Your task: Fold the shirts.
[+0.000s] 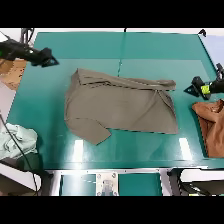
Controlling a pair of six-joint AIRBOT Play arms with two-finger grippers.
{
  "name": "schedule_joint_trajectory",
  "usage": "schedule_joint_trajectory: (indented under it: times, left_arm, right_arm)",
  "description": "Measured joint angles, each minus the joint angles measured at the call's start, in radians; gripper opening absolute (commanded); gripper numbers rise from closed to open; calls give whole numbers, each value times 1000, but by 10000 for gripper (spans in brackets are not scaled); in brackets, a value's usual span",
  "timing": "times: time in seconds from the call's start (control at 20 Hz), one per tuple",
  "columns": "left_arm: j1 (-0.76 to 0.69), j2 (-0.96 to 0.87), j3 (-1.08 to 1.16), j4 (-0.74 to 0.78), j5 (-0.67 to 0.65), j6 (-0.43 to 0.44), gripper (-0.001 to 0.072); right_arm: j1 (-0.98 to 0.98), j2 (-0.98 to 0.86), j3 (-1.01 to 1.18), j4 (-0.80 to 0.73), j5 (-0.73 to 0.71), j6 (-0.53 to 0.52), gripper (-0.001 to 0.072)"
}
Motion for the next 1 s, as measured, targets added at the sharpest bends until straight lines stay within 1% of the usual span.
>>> schedule_joint_trajectory:
  times: [0.1, 0.2, 0.25, 0.3, 0.35, 0.4, 0.45, 0.6, 0.75, 0.85, 0.9, 0.95, 1.0]
  left_arm:
    - [18, 88, -126, 83, -53, -10, 22]
    - [33, 196, -314, 124, -50, -5, 26]
    - [42, 250, -425, 147, -17, 2, 224]
    - [50, 293, -534, 161, 21, 8, 576]
    - [52, 324, -622, 168, 62, 13, 598]
    - [56, 344, -705, 168, 109, 14, 595]
    - [59, 353, -767, 170, 151, 16, 595]
    - [62, 327, -880, 98, 236, 38, 594]
    - [52, 256, -922, 10, 251, 77, 594]
    - [32, 216, -931, -53, 227, 99, 592]
    - [24, 203, -934, -64, 224, 108, 425]
    - [19, 190, -936, -66, 229, 114, 241]
    - [15, 177, -936, -65, 232, 124, 222]
  right_arm:
    - [-26, 82, -118, 0, 35, -28, 14]
    - [-70, 182, -259, -2, 43, -53, 15]
    - [-97, 232, -327, -2, 32, -61, 16]
    - [-124, 282, -396, -2, 12, -67, 19]
    - [-143, 321, -451, -2, -6, -72, 67]
    - [-158, 351, -498, 0, -19, -76, 210]
    - [-171, 373, -533, -1, -31, -80, 284]
    - [-189, 406, -587, 3, -51, -84, 284]
    - [-196, 419, -608, 6, -65, -86, 284]
    - [-198, 423, -614, 8, -70, -87, 294]
    - [-199, 423, -616, 8, -75, -87, 294]
    - [-200, 424, -617, 9, -75, -87, 294]
    - [-200, 425, -618, 8, -76, -87, 303]
